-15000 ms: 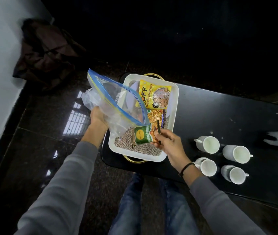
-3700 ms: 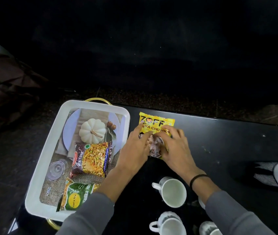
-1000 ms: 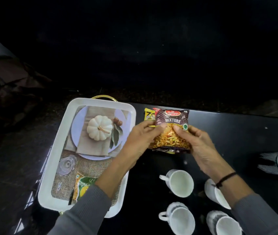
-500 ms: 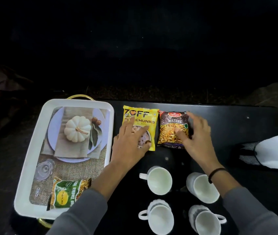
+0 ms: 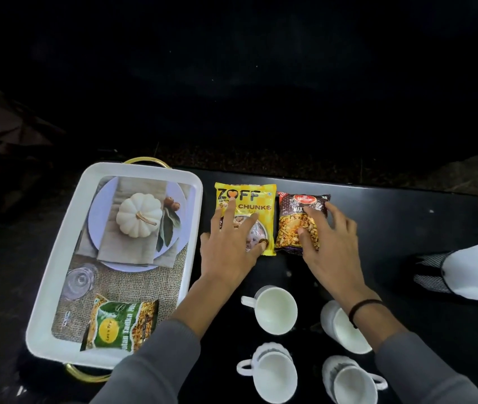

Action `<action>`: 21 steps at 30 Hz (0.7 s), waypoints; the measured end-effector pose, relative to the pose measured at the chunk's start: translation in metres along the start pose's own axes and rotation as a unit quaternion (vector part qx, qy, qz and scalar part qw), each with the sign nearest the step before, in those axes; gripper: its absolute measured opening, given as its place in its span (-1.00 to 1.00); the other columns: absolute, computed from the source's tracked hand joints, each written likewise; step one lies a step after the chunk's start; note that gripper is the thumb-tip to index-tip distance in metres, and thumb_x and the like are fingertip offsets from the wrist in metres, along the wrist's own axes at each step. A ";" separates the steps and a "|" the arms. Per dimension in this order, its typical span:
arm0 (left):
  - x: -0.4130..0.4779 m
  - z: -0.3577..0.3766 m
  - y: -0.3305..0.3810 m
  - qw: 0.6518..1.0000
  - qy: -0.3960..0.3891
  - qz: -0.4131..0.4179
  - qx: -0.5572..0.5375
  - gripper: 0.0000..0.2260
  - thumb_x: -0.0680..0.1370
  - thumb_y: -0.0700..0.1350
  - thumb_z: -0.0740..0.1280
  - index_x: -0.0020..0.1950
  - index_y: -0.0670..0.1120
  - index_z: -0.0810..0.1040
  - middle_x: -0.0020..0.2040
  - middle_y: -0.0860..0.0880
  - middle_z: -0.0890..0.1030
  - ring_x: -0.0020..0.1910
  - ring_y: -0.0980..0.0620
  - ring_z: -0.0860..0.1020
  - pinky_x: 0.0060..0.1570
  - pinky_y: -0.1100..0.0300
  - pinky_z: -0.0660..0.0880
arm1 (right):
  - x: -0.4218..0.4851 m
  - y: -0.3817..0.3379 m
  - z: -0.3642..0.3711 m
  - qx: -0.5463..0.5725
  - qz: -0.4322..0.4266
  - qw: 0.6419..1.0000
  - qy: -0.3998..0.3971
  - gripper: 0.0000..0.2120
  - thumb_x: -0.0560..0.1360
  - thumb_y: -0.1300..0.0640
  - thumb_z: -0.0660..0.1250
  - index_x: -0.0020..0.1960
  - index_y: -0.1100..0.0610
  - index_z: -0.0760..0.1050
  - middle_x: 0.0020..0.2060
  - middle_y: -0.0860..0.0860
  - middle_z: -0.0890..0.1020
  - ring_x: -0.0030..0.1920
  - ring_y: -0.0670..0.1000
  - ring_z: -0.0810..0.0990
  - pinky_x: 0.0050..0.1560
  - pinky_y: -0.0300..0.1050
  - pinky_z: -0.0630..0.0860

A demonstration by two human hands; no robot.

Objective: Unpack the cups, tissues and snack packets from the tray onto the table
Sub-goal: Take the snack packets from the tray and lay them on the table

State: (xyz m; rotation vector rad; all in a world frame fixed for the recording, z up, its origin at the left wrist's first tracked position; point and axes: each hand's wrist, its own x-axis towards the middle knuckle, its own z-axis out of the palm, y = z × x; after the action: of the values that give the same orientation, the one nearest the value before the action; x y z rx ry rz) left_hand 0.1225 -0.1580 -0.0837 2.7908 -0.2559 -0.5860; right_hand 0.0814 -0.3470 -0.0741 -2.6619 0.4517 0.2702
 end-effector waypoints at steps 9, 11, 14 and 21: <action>-0.013 -0.020 -0.012 0.998 0.049 0.012 -0.040 -0.44 0.58 0.07 0.34 0.56 0.17 0.27 0.65 -0.05 0.08 0.62 -0.03 0.05 0.42 -0.04 0.27 | -0.009 -0.050 -0.005 0.027 -0.086 0.995 0.032 -0.70 0.59 0.12 0.35 0.32 0.10 0.57 0.45 0.07 0.45 0.41 0.15 0.32 0.42 0.16 0.36; -0.018 -0.029 -0.023 0.997 0.054 0.003 -0.048 -0.45 0.59 0.07 0.33 0.56 0.13 0.28 0.65 -0.06 0.09 0.62 -0.03 0.08 0.44 -0.05 0.25 | -0.011 -0.069 -0.002 0.037 -0.122 0.991 0.026 -0.72 0.59 0.16 0.37 0.29 0.13 0.59 0.43 0.07 0.46 0.40 0.15 0.34 0.42 0.14 0.38; -0.028 -0.041 -0.046 0.997 0.058 -0.025 -0.047 -0.44 0.60 0.11 0.31 0.58 0.08 0.26 0.64 -0.06 0.14 0.60 -0.05 0.13 0.47 -0.03 0.19 | -0.018 -0.099 0.008 0.062 -0.166 0.984 0.006 -0.78 0.59 0.20 0.35 0.23 0.15 0.59 0.39 0.08 0.49 0.37 0.13 0.36 0.34 0.03 0.46; -0.080 -0.064 -0.131 0.980 0.060 -0.123 -0.143 -0.59 0.57 -0.02 0.34 0.42 0.00 0.44 0.36 -0.02 0.48 0.37 -0.10 0.42 0.29 -0.10 0.40 | -0.053 -0.171 0.044 0.104 -0.224 0.962 -0.116 -0.83 0.63 0.10 0.30 0.20 0.08 0.54 0.18 -0.03 0.56 0.09 0.01 0.54 0.06 -0.10 0.51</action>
State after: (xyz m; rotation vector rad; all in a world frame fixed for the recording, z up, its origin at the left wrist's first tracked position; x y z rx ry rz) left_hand 0.0914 -0.0010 -0.0378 2.5798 0.1890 -0.4642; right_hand 0.0879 -0.1664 -0.0358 -2.4020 -0.1880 0.3654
